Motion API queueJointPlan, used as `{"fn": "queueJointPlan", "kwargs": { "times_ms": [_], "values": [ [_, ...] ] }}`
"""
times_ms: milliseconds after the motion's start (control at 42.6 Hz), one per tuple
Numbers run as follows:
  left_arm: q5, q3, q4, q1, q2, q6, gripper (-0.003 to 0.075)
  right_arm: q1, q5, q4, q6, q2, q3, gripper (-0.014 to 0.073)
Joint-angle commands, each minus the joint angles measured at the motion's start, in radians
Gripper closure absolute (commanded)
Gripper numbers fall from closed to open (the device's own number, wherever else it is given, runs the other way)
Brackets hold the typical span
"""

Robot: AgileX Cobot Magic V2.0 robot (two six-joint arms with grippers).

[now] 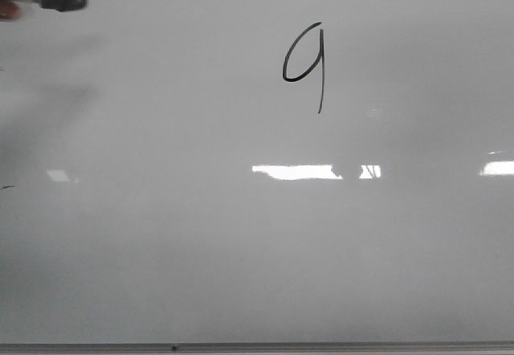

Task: Write number 9 on whiteboard

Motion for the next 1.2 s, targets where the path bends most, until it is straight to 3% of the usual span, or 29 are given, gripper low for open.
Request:
{"fn": "queueJointPlan", "kwargs": {
  "times_ms": [0,211,305,798,1173],
  "values": [
    [-0.228,0.048,-0.009,0.117,-0.057,-0.075,0.0739,-0.006,-0.036,0.008,0.003,-0.006,-0.028,0.0053],
    [-0.761,0.281,-0.097,0.300,-0.017,-0.080,0.0739,-0.006,-0.037,0.008,0.003,-0.006,-0.028,0.0053],
    [-0.863,0.318,-0.109,0.321,0.039,-0.080,0.0738,-0.006,-0.044,0.008,0.003,-0.006,-0.025,0.0053],
    [-0.950,0.318,-0.109,0.322,0.249,-0.080,0.0734,-0.006,-0.057,0.008,0.003,-0.006,-0.025,0.0053],
    [-0.960,0.318,-0.109,0.322,0.302,-0.080,0.0507,-0.006,-0.068,0.008,0.003,-0.006,-0.025,0.0053]
  ]
}}
